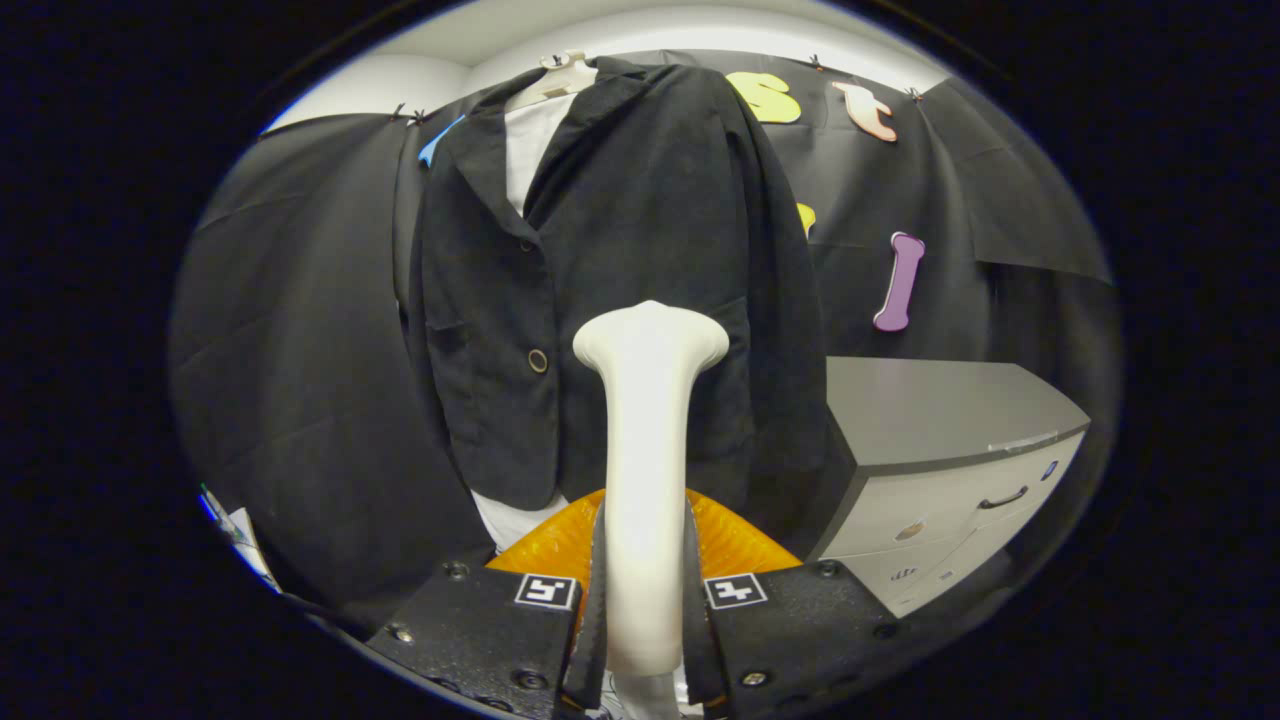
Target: Iron the clothes twice with a garment steamer, once on the left side and once on the right side.
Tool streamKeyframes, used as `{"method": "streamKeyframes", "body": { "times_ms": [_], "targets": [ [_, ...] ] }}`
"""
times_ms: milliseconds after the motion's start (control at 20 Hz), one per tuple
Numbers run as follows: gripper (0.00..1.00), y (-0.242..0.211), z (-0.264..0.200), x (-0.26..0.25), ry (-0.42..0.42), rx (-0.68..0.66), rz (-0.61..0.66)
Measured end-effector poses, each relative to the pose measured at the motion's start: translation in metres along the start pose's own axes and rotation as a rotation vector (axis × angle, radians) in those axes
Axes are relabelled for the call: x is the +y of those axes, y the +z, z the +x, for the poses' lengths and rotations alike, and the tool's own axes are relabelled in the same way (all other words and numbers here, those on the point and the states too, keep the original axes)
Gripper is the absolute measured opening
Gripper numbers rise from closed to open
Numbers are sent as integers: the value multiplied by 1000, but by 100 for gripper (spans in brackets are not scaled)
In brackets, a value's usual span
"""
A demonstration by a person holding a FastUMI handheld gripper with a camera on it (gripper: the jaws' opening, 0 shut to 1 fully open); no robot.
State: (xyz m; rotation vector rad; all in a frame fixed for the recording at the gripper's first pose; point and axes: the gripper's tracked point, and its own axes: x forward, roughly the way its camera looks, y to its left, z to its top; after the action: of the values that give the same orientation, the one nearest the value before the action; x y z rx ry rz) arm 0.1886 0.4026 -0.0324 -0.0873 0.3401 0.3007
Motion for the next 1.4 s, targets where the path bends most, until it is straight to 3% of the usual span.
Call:
{"method": "streamKeyframes", "body": {
  "times_ms": [950,1400],
  "targets": [
    [33,-101,1,-7,5,250,20],
    [33,-123,-11,-4,26,325,60]
  ]
}}
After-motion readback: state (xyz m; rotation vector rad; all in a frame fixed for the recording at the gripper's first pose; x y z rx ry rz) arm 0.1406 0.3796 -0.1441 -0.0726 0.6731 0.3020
